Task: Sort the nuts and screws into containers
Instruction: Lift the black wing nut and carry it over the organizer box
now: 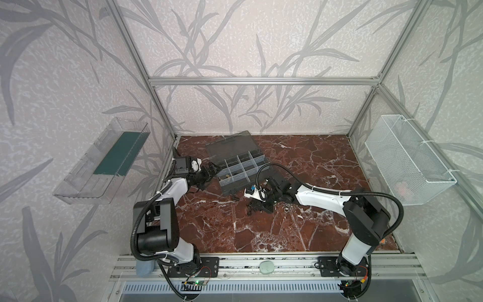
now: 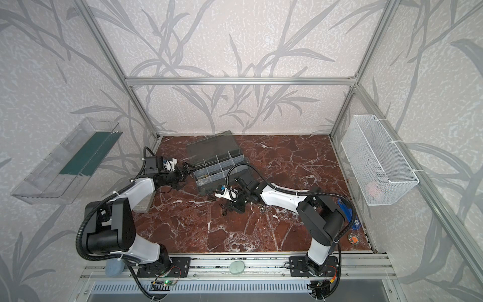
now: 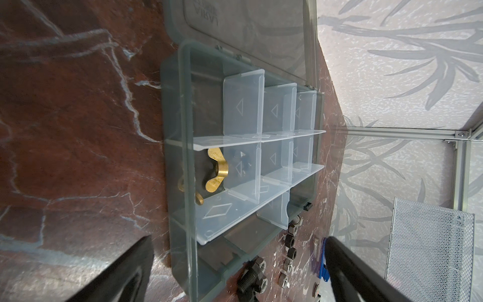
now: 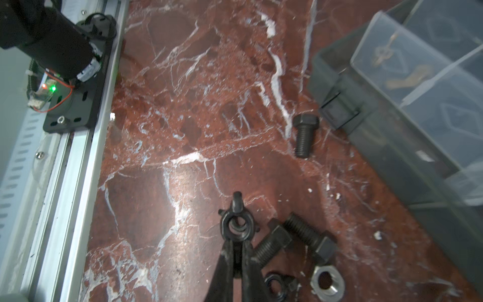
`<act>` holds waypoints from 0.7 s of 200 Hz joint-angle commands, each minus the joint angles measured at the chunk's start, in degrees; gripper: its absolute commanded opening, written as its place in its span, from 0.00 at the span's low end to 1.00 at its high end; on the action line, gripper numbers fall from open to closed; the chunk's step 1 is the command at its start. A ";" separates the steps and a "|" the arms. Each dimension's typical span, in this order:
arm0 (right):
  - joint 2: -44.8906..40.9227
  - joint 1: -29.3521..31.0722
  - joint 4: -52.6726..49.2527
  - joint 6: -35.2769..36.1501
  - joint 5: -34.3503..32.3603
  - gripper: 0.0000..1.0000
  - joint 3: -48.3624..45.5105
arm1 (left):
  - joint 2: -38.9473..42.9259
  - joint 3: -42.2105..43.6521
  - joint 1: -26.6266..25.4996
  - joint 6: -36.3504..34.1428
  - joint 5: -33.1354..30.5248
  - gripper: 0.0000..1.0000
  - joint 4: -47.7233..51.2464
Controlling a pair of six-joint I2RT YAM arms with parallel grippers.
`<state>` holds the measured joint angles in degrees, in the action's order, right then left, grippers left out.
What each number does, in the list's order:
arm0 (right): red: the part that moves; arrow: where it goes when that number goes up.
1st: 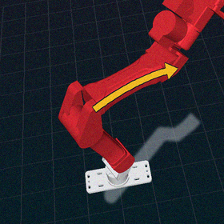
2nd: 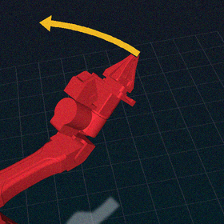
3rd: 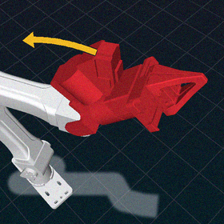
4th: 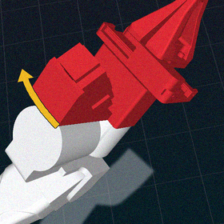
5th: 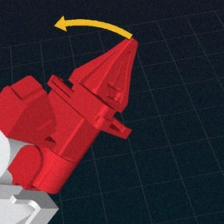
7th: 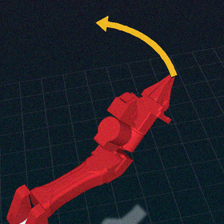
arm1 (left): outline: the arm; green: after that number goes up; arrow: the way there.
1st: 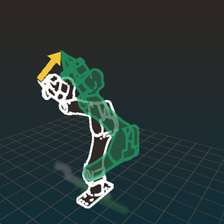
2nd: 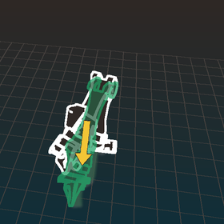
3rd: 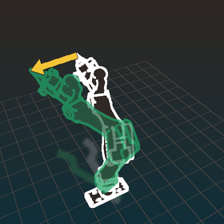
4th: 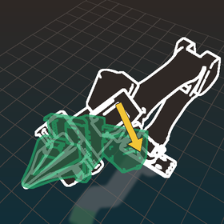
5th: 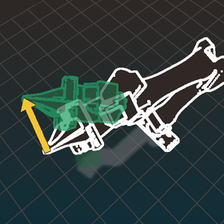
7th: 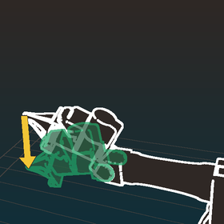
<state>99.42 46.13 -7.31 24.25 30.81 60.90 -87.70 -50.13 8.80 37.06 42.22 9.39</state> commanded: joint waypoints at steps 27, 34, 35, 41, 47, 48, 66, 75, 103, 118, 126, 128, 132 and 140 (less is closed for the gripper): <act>1.05 -1.96 7.56 -4.40 -3.53 0.00 7.58 | -0.19 -0.56 0.32 -0.31 1.09 1.00 -0.41; 2.09 -2.01 7.71 -4.71 -4.27 0.00 9.08 | -0.11 -0.44 0.33 -0.31 1.11 1.00 -0.59; 2.23 -2.05 7.73 -4.77 -4.31 0.00 9.33 | -0.15 -0.47 0.29 -0.27 1.11 1.00 -0.64; 3.16 -2.10 7.83 -5.06 -4.75 0.00 10.66 | -0.10 -0.38 0.27 -0.23 1.12 1.00 -0.68; 4.09 -2.17 8.14 -5.38 -5.42 0.00 11.92 | -0.10 -0.33 0.33 -0.21 1.11 1.00 -0.73; 4.28 -2.18 8.21 -5.41 -5.46 0.00 12.12 | -0.10 -0.37 0.34 -0.22 1.16 1.00 -0.71; 7.70 -2.36 7.73 -5.49 -4.76 0.00 15.89 | -0.09 -0.28 0.30 -0.19 1.20 0.99 -0.78; 9.13 -2.36 7.33 -5.68 -4.88 0.00 17.24 | -0.08 -0.37 0.32 -0.23 1.43 1.00 -0.86; 11.39 -2.53 7.19 -5.25 -2.50 0.00 19.10 | 0.21 -0.10 0.31 -0.28 1.37 1.00 -0.76; 11.57 -2.76 9.45 -5.94 -2.59 0.00 18.41 | 0.42 0.30 0.34 0.03 1.38 1.00 -1.31; 11.80 -3.01 10.22 -6.31 -2.68 0.00 18.29 | 0.50 0.39 0.32 0.09 1.38 0.99 -1.39; 11.84 -3.09 10.28 -6.38 -2.62 0.00 18.33 | 0.47 0.38 0.31 0.11 1.38 1.00 -1.39; 12.04 -3.26 10.30 -6.49 -2.40 0.00 18.52 | 0.48 0.43 0.26 0.12 1.38 0.99 -1.40; 12.36 -3.62 10.13 -6.58 -1.80 0.00 18.91 | 0.35 0.40 0.26 0.12 1.42 1.00 -1.47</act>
<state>111.44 43.55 0.19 18.90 27.09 78.81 -87.70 -50.13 8.80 37.10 42.96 8.73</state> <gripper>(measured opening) 0.072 0.995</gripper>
